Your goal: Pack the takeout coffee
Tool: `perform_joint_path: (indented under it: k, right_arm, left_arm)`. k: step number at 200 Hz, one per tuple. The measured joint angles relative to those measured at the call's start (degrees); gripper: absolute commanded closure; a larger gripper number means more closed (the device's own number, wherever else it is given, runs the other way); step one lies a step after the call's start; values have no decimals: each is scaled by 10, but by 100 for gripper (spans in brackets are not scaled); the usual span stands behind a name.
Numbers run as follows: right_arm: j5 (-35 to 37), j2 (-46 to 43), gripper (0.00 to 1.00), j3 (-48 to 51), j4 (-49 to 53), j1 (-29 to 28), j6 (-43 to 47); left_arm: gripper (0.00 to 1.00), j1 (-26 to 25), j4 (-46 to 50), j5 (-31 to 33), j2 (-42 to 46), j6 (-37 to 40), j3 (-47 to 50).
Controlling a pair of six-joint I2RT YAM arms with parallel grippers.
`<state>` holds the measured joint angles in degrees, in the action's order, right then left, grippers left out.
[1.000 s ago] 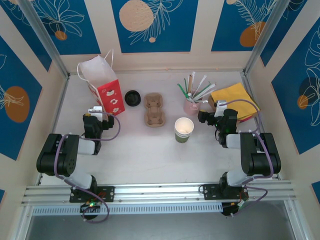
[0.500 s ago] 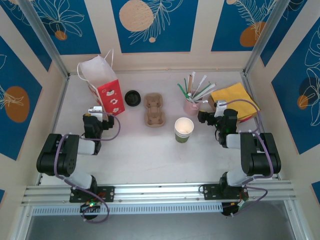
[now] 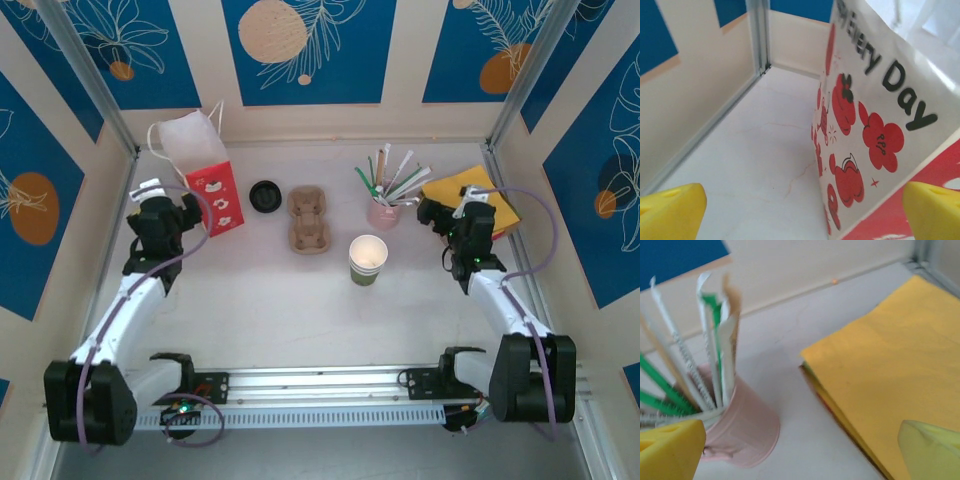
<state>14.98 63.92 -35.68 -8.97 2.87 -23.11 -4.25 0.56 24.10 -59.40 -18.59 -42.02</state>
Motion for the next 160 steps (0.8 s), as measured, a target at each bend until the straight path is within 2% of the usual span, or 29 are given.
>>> perform_joint_path:
  k: [33, 66, 85, 108, 136, 160]
  right_arm:
    - [11, -29, 1, -81, 136, 2, -76]
    - [-16, -37, 1, -126, 241, -17, -112]
    - [-21, -37, 1, -149, 299, -48, -119]
    - [-24, -36, 0, -177, 361, -104, -115]
    - [-31, -14, 18, -231, 437, -159, -95]
    - [-37, 12, 39, -270, 492, -198, -82]
  left_arm:
    - [0, 6, 103, -59, 63, -85, -1]
    - [0, 0, 213, -123, 49, -137, -35]
    - [0, -21, 267, -140, 45, -159, -57]
    - [0, -73, 322, -141, 47, -190, -77]
    - [0, -156, 379, -124, 43, -230, -100]
    - [0, -229, 419, -112, 12, -260, -138]
